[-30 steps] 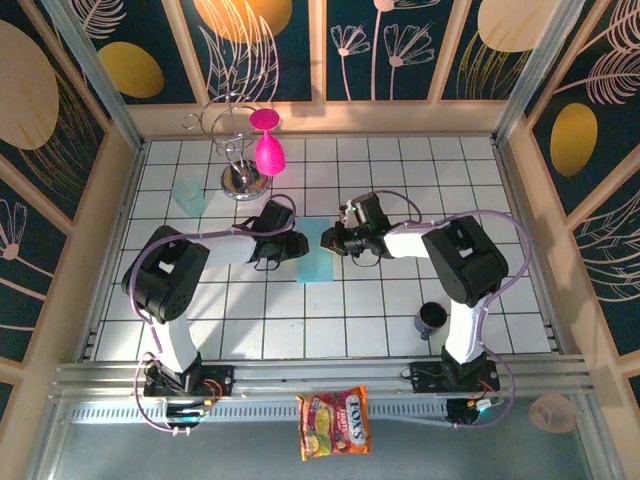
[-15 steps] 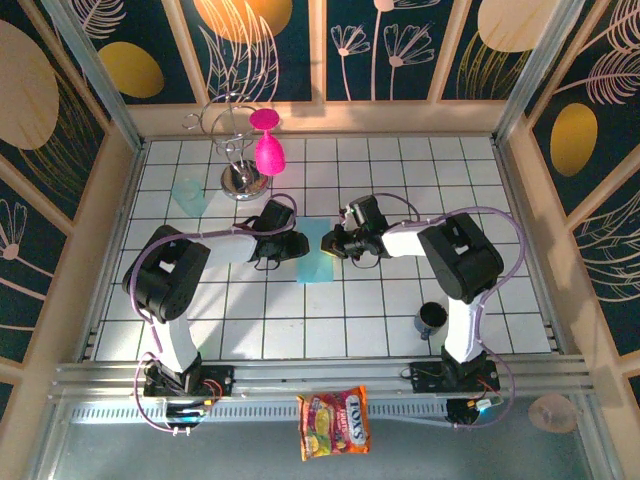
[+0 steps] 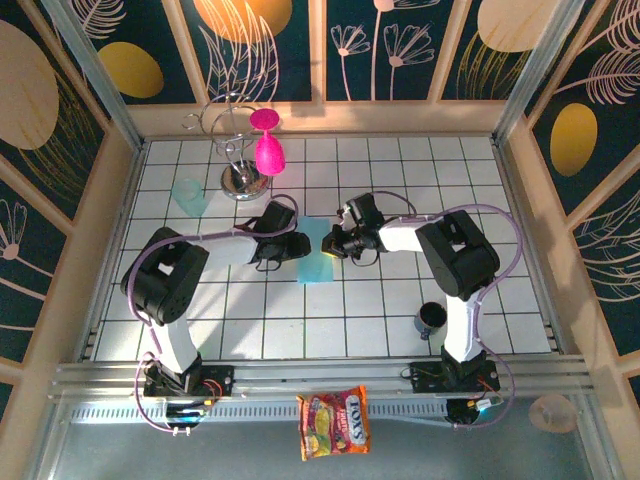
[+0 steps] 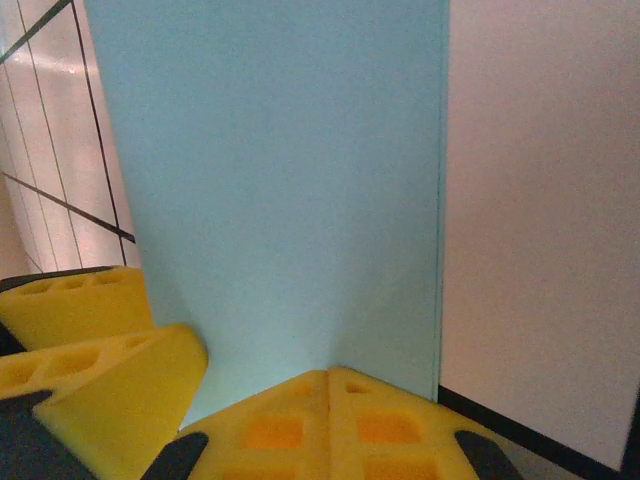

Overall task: Fold a paper plane with a square sheet of paper (pick it up from the middle)
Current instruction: Hold the square sheet of paper at the center of the table, then first fold the square sheet of paper in half at the center of the table.

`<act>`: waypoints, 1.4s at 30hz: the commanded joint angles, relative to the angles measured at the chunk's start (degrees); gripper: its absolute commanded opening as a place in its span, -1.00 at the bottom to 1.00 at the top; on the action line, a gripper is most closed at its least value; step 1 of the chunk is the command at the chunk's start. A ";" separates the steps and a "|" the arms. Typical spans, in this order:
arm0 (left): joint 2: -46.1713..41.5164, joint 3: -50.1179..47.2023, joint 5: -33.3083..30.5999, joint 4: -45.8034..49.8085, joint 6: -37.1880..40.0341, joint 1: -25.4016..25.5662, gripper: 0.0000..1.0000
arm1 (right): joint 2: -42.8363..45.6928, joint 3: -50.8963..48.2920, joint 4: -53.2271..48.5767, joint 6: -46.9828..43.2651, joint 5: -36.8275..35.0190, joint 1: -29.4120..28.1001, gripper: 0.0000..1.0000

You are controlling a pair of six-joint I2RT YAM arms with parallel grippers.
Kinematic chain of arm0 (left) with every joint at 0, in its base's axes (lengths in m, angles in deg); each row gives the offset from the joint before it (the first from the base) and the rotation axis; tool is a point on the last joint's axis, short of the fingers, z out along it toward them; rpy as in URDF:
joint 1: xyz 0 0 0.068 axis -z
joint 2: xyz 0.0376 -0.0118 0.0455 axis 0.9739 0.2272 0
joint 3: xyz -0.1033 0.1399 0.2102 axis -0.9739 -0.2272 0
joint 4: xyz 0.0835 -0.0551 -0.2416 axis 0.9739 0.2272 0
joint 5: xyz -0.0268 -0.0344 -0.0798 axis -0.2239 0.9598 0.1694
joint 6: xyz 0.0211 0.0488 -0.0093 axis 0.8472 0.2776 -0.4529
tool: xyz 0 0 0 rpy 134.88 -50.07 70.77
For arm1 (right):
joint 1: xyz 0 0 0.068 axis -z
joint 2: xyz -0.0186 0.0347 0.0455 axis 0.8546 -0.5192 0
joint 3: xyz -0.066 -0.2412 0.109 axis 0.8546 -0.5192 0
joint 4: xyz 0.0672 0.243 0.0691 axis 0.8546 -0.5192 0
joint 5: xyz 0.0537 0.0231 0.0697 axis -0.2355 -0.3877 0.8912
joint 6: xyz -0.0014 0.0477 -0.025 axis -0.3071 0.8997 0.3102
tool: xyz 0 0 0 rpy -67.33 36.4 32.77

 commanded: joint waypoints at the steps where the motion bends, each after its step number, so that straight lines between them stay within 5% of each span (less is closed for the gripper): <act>1: -2.29 -0.61 -9.35 5.39 -0.33 -0.50 -0.11 | -6.37 -1.94 -11.17 -3.38 -7.94 -0.24 -0.91; 6: -9.30 0.49 -9.57 5.76 0.23 -0.53 -0.10 | -8.15 -1.10 -12.14 -4.16 -9.06 -0.07 -0.94; 14: -7.28 -0.32 10.29 -3.38 -1.10 -0.54 -0.47 | -9.56 -1.09 -12.26 -3.68 -9.95 -0.16 -0.96; 20: -2.14 0.02 16.77 -6.84 -2.52 -0.50 -0.65 | -10.05 -1.28 -12.46 -3.93 -10.38 -0.16 -0.98; 42: 4.66 2.92 10.31 1.18 1.67 -0.53 -0.79 | -11.62 -1.68 -14.91 -6.44 -12.70 -0.07 -0.99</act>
